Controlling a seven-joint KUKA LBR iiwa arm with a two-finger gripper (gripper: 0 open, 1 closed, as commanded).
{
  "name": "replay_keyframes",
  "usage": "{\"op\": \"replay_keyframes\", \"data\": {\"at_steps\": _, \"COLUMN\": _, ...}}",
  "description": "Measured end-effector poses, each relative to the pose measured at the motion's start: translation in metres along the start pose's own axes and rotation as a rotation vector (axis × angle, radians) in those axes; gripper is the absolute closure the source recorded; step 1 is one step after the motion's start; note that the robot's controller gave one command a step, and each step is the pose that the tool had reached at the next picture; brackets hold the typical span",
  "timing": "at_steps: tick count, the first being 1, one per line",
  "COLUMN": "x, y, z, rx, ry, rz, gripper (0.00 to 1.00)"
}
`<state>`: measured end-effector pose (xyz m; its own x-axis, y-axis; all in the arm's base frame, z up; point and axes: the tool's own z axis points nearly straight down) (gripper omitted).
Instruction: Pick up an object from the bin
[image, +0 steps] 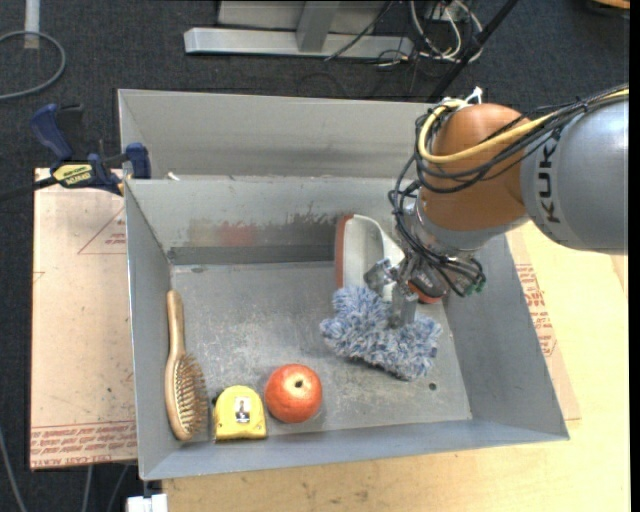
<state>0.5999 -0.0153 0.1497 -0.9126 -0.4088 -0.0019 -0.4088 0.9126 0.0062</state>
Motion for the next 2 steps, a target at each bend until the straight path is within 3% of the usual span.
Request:
{"op": "replay_keyframes", "data": {"at_steps": 1, "x": -0.008, "y": 0.001, "z": -0.056, "rx": 0.006, "ry": -0.011, "rz": 0.002, "gripper": 1.0}}
{"op": "replay_keyframes", "data": {"at_steps": 2, "x": -0.009, "y": 0.002, "z": -0.117, "rx": 0.004, "ry": -0.009, "rz": -0.028, "gripper": 1.0}}
